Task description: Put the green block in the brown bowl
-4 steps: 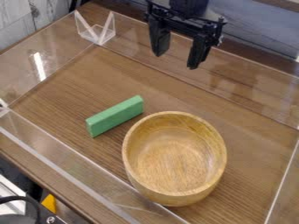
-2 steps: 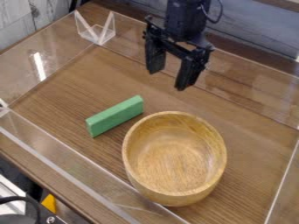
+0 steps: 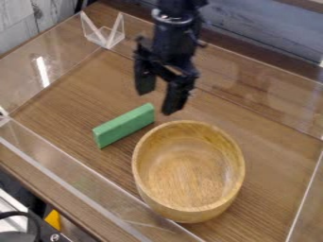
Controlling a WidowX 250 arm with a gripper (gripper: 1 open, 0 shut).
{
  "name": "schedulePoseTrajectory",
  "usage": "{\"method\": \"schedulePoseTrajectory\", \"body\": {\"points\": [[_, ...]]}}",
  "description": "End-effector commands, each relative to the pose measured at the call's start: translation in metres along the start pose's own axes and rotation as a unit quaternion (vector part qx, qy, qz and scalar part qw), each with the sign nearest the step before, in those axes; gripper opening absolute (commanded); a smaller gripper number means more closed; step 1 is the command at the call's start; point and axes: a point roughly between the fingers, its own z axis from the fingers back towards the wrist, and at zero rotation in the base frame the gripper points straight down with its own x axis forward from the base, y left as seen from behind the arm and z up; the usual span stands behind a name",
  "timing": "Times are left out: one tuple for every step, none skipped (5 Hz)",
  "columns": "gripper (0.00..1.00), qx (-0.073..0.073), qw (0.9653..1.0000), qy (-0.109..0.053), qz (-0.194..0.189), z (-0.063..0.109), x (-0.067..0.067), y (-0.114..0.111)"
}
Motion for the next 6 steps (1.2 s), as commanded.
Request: {"method": "schedulePoseTrajectory", "body": {"points": [[1.0,0.022,0.9991,-0.032,0.014,-0.001,-0.025,0.016],[1.0,0.037,0.9981,-0.046,0.019,-0.017,-0.047,0.025],[1.0,0.048,0.9962,-0.073,-0.002,-0.026,-0.055,0.02],[1.0,0.051,0.9953,-0.081,-0.012,-0.031,-0.054,0.012],[1.0,0.052,0.9947,-0.083,-0.031,-0.025,-0.05,0.01],[1.0,0.052,0.9939,-0.085,-0.048,-0.019,-0.046,0.008]]}}
